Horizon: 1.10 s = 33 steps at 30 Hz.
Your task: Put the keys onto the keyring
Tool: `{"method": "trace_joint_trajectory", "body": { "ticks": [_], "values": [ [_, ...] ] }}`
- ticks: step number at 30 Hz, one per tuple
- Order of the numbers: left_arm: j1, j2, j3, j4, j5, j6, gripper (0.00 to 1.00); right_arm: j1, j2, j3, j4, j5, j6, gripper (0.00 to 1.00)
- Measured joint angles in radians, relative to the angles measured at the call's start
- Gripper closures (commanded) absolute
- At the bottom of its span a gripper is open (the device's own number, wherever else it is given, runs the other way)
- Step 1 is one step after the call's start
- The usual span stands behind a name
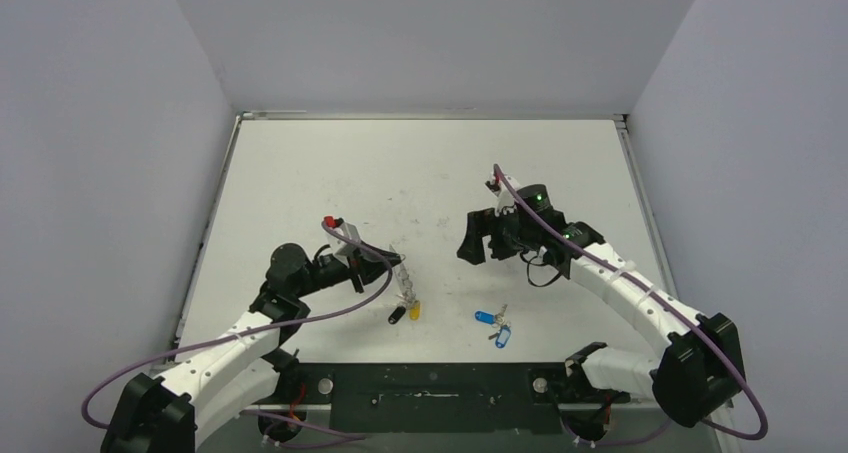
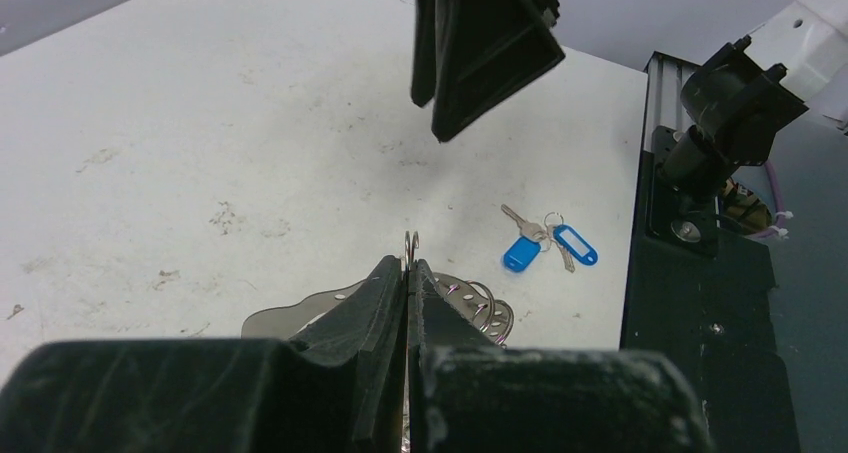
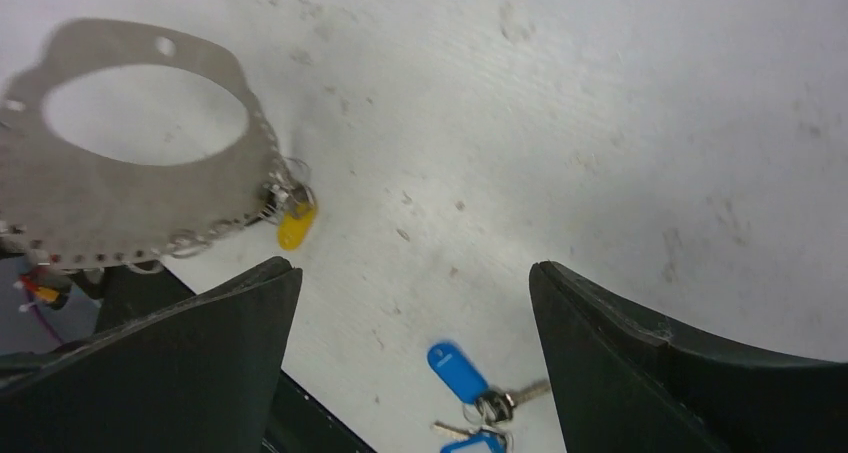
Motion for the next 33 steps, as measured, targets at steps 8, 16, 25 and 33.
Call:
{"method": "trace_joint_trajectory", "body": {
  "ticks": [8,16,25,33],
  "values": [
    [0.0,-0.04,-0.003,-0.014,-0.019,0.01,1.0,0.034,-0.057,-0.053,-0.328,0.282,0.106,0.24],
    [0.0,-0.06,-0.003,-0.057,-0.02,0.018,1.0,0.24,-0.088,-0.053,-0.568,0.52,0.294,0.41],
    [0.0,-0.092,-0.003,-0.061,-0.019,0.019,1.0,0.25,-0.188,-0.189,-0.632,0.571,0.431,0.59],
    [0.0,-0.098,-0.003,-0.065,-0.019,0.022,1.0,0.25,-0.191,-0.255,-0.549,0.533,0.483,0.65]
  ]
}}
